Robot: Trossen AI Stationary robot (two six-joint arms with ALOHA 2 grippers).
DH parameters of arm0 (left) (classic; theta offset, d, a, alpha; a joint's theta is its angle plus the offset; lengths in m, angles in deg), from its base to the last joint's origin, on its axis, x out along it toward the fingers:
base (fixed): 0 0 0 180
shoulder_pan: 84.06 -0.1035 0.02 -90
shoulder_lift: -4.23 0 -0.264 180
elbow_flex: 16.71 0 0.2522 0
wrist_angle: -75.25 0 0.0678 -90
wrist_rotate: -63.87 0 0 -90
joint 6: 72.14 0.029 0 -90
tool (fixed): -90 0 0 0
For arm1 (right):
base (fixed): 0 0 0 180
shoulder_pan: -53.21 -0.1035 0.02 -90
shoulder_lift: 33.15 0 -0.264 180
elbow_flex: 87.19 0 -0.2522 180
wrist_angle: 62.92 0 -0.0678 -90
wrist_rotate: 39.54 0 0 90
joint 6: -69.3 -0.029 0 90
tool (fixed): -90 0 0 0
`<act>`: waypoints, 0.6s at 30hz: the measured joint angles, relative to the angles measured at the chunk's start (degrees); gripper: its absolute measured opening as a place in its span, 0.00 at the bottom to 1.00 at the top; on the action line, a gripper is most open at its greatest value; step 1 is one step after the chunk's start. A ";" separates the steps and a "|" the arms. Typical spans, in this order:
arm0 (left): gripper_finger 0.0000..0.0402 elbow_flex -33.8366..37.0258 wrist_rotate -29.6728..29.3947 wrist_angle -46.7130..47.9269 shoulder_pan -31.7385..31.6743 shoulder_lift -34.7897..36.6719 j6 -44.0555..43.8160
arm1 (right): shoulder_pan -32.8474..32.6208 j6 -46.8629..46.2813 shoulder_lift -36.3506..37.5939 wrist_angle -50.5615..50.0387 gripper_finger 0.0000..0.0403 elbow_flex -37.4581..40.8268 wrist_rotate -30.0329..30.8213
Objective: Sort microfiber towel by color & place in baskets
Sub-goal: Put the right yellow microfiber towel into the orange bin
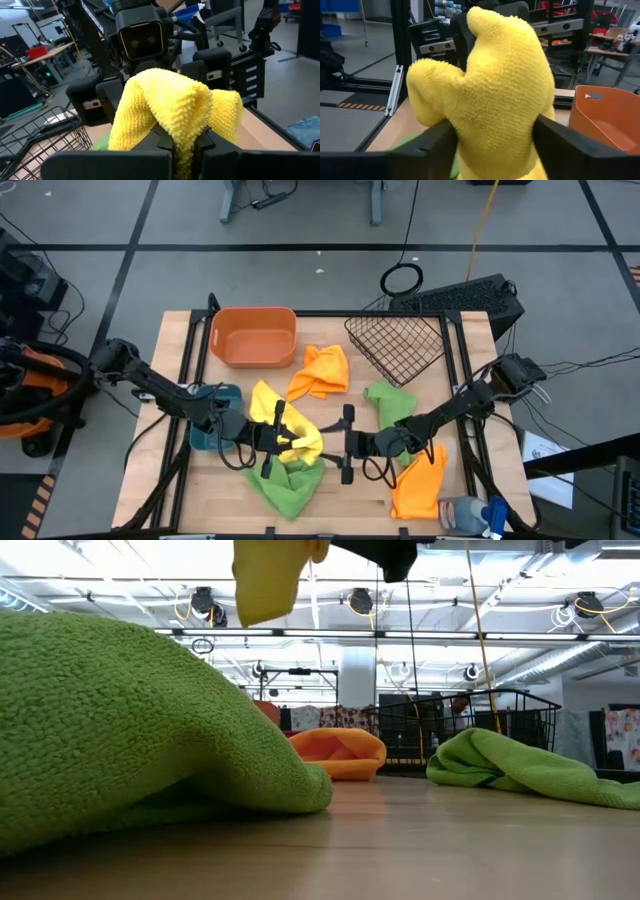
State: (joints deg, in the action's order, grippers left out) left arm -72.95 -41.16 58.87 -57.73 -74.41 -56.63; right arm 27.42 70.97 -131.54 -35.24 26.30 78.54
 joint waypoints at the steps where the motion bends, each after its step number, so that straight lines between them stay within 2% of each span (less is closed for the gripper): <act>1: 0.03 0.00 0.00 -0.05 0.02 -0.23 0.00 | 0.01 0.01 0.00 0.01 0.49 0.00 -0.02; 5: 0.04 0.00 0.00 -0.32 0.02 -1.42 -0.02 | 0.00 0.33 -0.09 -0.17 0.27 0.09 -0.18; 9: 0.15 0.00 0.04 -1.12 0.09 -2.53 -0.80 | -0.04 0.98 -0.11 -0.66 0.06 0.14 -1.10; 11: 0.24 0.00 0.00 -0.74 0.07 -2.53 -2.31 | -0.05 1.64 -0.11 -1.03 0.03 0.15 -0.76; 13: 0.33 0.00 -1.30 -0.07 0.08 -2.50 -3.10 | -0.42 1.90 -0.06 -1.65 0.05 0.15 1.13; 18: 0.54 0.00 -8.94 1.34 2.22 -1.68 -3.80 | -2.16 2.46 0.55 -3.96 0.08 0.04 8.24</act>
State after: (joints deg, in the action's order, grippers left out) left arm -72.95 -50.10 60.21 -55.51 -76.09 -60.43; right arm 25.26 73.44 -130.99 -39.21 26.34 86.78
